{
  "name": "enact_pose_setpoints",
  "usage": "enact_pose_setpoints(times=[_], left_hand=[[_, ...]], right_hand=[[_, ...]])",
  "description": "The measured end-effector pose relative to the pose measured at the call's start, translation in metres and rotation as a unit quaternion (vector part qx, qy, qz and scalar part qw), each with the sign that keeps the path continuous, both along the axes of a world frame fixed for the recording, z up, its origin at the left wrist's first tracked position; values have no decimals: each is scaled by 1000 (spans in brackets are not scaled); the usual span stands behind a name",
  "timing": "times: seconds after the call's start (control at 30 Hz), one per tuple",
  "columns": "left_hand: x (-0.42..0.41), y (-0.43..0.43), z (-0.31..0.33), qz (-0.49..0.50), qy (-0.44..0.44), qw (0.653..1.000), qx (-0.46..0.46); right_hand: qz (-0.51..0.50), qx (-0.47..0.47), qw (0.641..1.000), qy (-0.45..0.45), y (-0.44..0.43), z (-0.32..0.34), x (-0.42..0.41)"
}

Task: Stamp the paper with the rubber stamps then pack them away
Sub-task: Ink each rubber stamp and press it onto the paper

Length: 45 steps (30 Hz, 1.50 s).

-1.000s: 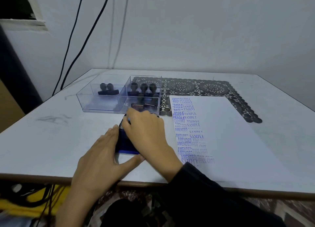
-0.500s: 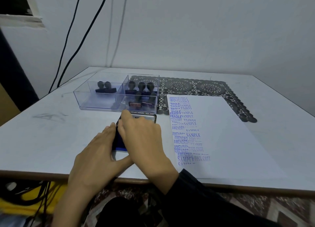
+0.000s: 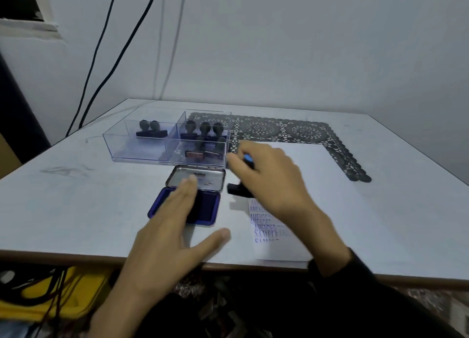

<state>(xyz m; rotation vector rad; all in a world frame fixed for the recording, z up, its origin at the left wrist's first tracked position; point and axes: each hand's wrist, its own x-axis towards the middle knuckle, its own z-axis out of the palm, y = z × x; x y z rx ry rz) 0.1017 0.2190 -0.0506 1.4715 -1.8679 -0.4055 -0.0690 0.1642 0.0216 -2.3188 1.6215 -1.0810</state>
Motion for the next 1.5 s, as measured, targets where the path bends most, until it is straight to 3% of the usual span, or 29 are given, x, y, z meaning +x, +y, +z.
enact_pose_setpoints(times=[0.2,0.4,0.53,0.73,1.2,1.27,1.37,1.5], left_hand=[[-57,7,1,-100,-74,991,-45],[-69,3,-14,-95,-159,981,-62],[-69,3,-11,-93,-204,974,-24],[-69,4,-11,-85,-185,979,-16],[-71,4,-8,-94,-188,978,-6],[-71,5,-7,-91,-169,981,-16],[-69,3,-10,-95,-180,978,-41],[-67,3,-11,-94,-192,976,-38]], right_hand=[[-31,10,998,54,34,-12,-53],[-68,53,994,72,46,-27,-67],[-78,59,992,76,46,-30,-64],[-118,4,981,152,37,-49,-57],[-113,-16,978,174,45,-57,-62],[-87,-3,986,145,39,-52,-64],[-27,41,999,8,29,-38,-75],[-44,-8,992,-121,19,-15,-87]])
